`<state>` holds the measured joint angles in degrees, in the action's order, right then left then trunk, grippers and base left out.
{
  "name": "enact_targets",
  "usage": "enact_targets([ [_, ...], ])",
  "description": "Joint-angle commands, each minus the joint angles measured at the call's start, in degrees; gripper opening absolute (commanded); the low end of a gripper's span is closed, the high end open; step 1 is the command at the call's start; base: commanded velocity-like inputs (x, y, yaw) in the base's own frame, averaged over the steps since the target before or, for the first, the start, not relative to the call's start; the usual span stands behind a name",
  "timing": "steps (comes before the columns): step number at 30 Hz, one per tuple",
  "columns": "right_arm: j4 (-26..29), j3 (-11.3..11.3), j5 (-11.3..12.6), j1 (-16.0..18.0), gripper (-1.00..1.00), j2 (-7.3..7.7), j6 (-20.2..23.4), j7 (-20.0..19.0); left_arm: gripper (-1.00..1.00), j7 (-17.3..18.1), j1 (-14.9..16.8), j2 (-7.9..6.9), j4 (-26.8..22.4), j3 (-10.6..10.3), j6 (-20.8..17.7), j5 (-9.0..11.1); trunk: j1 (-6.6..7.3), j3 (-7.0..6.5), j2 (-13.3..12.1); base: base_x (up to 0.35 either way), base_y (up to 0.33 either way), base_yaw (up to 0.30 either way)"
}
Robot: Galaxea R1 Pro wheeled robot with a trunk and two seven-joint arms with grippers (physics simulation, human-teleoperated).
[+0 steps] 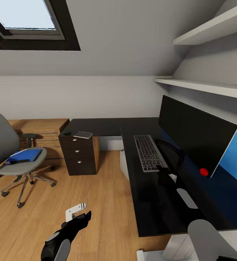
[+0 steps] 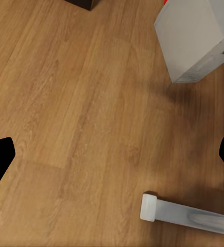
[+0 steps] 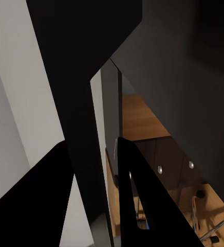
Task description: In the bedroom, organize the workspace by keeping the computer under the desk, ensuring the monitor is on the desk, placing the keyboard on the desk next to the monitor, placing the mouse on the desk next to the keyboard, moving the folder from the swivel chair onto the desk next to the mouse, stacking the notebook on top of the folder with the pen on top of the notebook, and positioning the swivel chair next to the desk.
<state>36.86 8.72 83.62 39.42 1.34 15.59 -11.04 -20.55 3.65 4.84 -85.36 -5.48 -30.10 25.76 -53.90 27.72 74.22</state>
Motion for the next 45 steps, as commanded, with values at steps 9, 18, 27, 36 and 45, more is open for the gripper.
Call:
enact_targets([
  [9,-0.03,0.17,0.4,0.04,-1.0,-0.02,0.41,-0.05,1.0,-0.55,0.04,-0.01,-0.07,-0.06,-0.13,0.61,0.0,0.06,0.04,0.0,0.0,0.0],
  [18,-0.03,0.16,0.31,0.04,1.0,-0.02,0.41,1.23,1.0,-0.55,0.04,-0.01,-0.07,-0.06,-0.13,0.61,0.0,0.06,0.04,0.0,0.0,0.0],
  [27,-0.03,0.16,0.31,0.04,1.0,-0.02,0.41,1.29,1.0,-0.55,0.04,-0.01,0.14,-0.06,-0.08,0.61,0.0,0.06,0.04,-0.001,-0.001,0.0],
  [36,-0.03,0.16,0.31,0.04,1.0,0.01,0.41,1.29,1.0,-0.55,0.04,-0.01,0.27,-0.06,-0.04,0.61,0.0,0.06,0.04,-0.119,-0.095,0.0],
  [45,-0.03,0.16,0.31,0.04,1.0,0.01,0.41,1.29,1.0,-0.55,0.04,-0.01,0.28,-0.04,-0.04,0.61,0.0,0.06,0.04,-0.226,-0.006,0.0],
])
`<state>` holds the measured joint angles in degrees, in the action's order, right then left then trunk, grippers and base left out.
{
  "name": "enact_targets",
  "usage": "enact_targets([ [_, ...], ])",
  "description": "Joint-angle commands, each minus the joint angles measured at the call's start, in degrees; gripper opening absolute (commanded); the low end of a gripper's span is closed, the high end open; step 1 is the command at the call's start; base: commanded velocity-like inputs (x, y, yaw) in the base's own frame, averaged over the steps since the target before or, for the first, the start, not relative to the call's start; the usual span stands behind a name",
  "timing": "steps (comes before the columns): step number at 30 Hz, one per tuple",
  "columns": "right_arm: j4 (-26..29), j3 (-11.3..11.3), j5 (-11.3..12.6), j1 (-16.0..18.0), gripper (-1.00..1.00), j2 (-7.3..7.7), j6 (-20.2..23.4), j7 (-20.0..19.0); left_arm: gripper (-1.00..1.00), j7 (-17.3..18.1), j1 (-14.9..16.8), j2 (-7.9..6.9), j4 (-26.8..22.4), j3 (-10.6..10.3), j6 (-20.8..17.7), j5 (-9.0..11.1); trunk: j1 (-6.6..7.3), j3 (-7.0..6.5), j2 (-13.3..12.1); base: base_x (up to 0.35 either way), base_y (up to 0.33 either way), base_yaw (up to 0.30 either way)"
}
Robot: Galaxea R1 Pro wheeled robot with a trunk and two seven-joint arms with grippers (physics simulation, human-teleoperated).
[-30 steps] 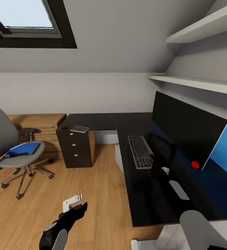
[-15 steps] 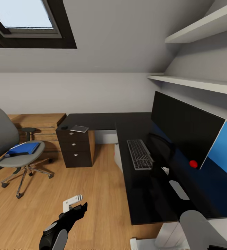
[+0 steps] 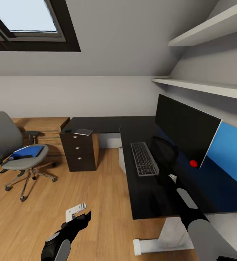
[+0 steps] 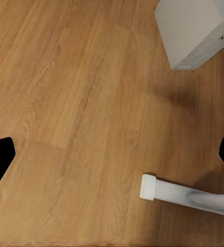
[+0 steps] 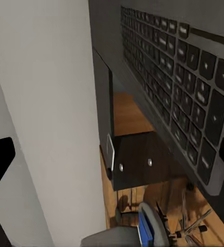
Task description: In the bedroom, organize the workspace by keeping the computer under the desk, ensuring the monitor is on the desk, placing the keyboard on the desk next to the monitor, placing the mouse on the desk next to the keyboard, moving the folder from the swivel chair onto the desk next to the mouse, stacking the notebook on top of the folder with the pen on top of the notebook, and positioning the swivel chair next to the desk.
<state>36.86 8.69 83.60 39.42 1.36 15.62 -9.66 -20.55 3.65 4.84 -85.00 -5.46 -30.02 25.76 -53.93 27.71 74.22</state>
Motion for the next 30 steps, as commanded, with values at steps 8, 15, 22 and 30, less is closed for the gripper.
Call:
enact_targets([
  [8,-0.03,0.19,0.34,0.04,1.0,0.04,0.43,-0.11,1.0,-0.55,0.04,-0.08,-0.09,0.01,-0.14,0.6,0.03,0.06,0.04,-0.305,0.0,0.0],
  [15,-0.03,0.19,0.34,0.04,1.0,0.04,0.44,-0.1,1.0,-0.55,0.04,-0.09,-0.08,0.01,-0.14,0.6,0.03,0.06,0.04,-0.294,0.0,0.0],
  [22,-0.03,0.19,0.34,0.04,1.0,0.04,0.39,-0.17,1.0,-0.55,0.04,-0.09,-0.08,0.01,-0.16,0.6,0.03,0.06,0.04,-0.324,0.0,0.0],
  [30,-0.03,0.11,0.27,0.04,1.0,-0.03,0.37,-0.11,1.0,-0.58,0.04,-0.09,0.0,0.09,-0.15,0.6,0.03,0.06,0.04,-0.333,0.0,0.0],
])
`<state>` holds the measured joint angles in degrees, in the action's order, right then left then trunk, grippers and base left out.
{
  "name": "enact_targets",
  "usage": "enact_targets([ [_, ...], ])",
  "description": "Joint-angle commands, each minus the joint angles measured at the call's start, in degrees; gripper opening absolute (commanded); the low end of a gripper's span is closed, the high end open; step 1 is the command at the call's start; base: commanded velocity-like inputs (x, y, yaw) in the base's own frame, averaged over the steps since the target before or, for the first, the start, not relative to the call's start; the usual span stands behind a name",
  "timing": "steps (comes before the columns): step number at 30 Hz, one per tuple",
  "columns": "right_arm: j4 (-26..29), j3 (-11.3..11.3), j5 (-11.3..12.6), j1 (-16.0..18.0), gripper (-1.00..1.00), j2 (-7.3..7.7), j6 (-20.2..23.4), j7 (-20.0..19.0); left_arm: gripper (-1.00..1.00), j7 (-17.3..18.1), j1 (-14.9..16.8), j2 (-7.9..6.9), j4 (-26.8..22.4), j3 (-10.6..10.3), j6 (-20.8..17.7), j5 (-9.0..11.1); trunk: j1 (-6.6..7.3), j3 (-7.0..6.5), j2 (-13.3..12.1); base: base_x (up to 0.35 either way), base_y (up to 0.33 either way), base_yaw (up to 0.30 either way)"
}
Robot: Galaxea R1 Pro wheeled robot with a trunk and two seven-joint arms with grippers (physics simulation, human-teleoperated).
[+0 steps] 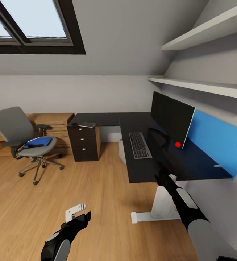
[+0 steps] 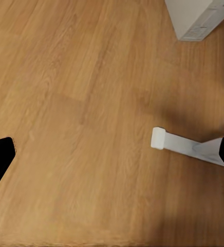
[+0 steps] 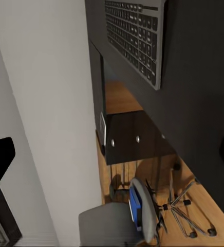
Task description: In the bedroom, organize the workspace by keeping the computer under the desk, ensuring the monitor is on the desk, placing the keyboard on the desk next to the monitor, placing the mouse on the desk next to the keyboard, moving the folder from the swivel chair onto the desk next to the mouse, stacking the notebook on top of the folder with the pen on top of the notebook, and positioning the swivel chair next to the desk.
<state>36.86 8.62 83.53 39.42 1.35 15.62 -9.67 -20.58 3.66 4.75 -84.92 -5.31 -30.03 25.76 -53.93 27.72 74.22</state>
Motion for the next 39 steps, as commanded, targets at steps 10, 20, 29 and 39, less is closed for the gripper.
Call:
enact_targets([
  [10,-0.09,0.01,0.04,0.04,1.0,-0.11,0.29,0.03,1.0,-0.54,0.04,0.0,-0.07,-0.05,-0.16,0.6,0.04,0.06,0.04,-0.334,0.0,0.0],
  [20,-1.29,-1.0,-3.35,0.04,1.0,-0.29,-0.49,0.16,1.0,-0.64,0.04,0.0,0.83,0.01,-0.14,0.6,0.04,0.06,0.04,-0.334,-0.01,0.0],
  [29,-2.97,-7.58,-11.99,0.04,1.0,-0.59,-2.26,1.71,1.0,-0.68,0.04,-0.13,2.16,0.1,-0.02,0.39,0.04,0.06,0.04,-0.173,-0.033,0.0],
  [39,-12.88,-13.3,-32.42,0.04,1.0,-0.55,-2.94,1.93,1.0,-0.82,0.04,-1.69,8.76,0.23,0.6,0.05,2.23,-1.74,-3.97,-0.011,-0.002,0.0],
])
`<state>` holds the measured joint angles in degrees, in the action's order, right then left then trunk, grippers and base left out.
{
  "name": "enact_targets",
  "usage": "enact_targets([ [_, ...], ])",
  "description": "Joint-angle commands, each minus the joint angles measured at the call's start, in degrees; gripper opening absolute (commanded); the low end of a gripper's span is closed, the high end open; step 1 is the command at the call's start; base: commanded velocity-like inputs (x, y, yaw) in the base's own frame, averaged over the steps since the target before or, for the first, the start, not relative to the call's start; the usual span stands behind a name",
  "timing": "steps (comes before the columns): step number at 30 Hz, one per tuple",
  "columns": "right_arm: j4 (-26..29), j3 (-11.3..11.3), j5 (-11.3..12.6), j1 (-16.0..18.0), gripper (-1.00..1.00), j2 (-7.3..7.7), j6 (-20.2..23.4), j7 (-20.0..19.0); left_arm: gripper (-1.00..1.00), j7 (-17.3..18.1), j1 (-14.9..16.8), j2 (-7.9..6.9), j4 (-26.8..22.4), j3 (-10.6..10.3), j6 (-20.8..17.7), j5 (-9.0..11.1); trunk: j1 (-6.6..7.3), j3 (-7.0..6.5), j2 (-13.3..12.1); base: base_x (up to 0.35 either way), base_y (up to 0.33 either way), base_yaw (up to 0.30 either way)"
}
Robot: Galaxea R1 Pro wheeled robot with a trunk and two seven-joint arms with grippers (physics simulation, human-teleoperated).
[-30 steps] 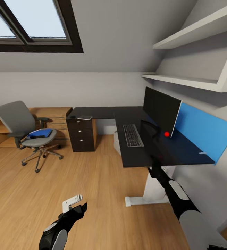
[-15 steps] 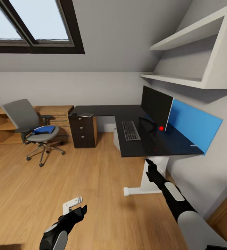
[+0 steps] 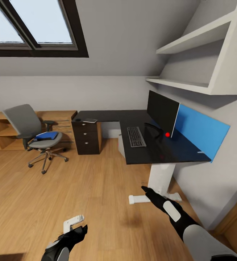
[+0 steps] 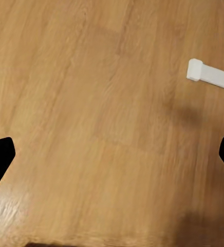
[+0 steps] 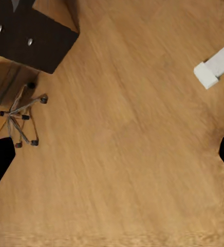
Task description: In the bedroom, organize the workspace by keeping the computer under the desk, ensuring the monitor is on the desk, placing the keyboard on the desk next to the monitor, placing the mouse on the desk next to the keyboard, moving the folder from the swivel chair onto the desk next to the mouse, stacking the notebook on top of the folder with the pen on top of the notebook, and positioning the swivel chair next to the desk.
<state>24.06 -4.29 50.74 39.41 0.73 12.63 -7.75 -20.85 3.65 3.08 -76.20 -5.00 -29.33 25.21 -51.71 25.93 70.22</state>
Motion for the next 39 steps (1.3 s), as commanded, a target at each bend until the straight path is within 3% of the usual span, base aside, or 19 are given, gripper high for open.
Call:
enact_targets([
  [1,-1.29,-0.46,-1.5,0.05,1.0,0.05,0.03,-0.01,1.0,-0.54,0.04,-0.25,1.26,-0.1,0.1,0.58,0.23,-0.13,-0.37,-0.001,0.0,0.0],
  [4,-7.73,-0.6,-11.45,0.05,1.0,0.06,-1.97,-0.13,1.0,-0.42,0.04,-0.95,7.36,-0.16,3.92,0.58,0.89,-0.67,-1.58,0.0,0.0,0.0],
  [8,-12.09,-0.55,-14.88,0.05,1.0,0.18,-5.72,-0.15,1.0,-0.21,0.04,-1.23,12.89,-0.18,9.7,0.56,1.77,-1.39,-3.18,0.0,0.0,0.0],
  [16,-22.83,-0.6,-16.84,-0.07,1.0,0.3,-11.31,-0.13,1.0,-0.19,0.04,-1.34,26.71,-0.45,16.48,-0.46,3.52,-2.83,-6.39,0.0,0.0,0.0],
  [20,-24.09,-0.64,-17.54,-1.45,1.0,0.41,-11.81,-0.22,1.0,-0.17,0.04,-1.29,30.73,-0.54,19.73,-1.65,4.4,-3.54,-8.0,0.0,0.0,0.0],
  [22,-24.39,-0.68,-18.7,-3.44,1.0,0.43,-12.43,-0.28,1.0,-0.16,0.04,-1.34,34.31,-0.51,23.07,-2.62,4.84,-3.9,-8.8,0.0,0.0,0.0],
  [23,-24.55,-0.72,-20.48,-4.99,1.0,0.39,-14.01,-0.31,1.0,-0.16,0.04,-1.29,37.16,-0.48,26.58,-3.14,5.06,-4.08,-9.2,0.0,0.0,0.0],
  [27,-24.96,-0.84,-24.94,-6.36,1.0,0.1,-18.28,-0.26,1.0,-0.15,0.04,-1.13,39.44,-0.55,30.82,-3.53,5.94,-4.8,-10.8,0.0,0.0,0.0],
  [30,-25.07,-0.82,-26.79,-6.67,1.0,0.02,-20.12,-0.31,1.0,-0.17,0.04,-1.09,39.92,-0.59,31.76,-3.62,6.6,-5.34,-12.01,0.0,0.0,0.0],
  [39,-25.18,-0.81,-28.1,-6.96,1.0,-0.09,-21.64,-0.49,1.0,-0.28,0.04,-1.11,40.26,-0.52,32.69,-3.83,6.6,-5.34,-12.01,0.0,0.0,0.0],
])
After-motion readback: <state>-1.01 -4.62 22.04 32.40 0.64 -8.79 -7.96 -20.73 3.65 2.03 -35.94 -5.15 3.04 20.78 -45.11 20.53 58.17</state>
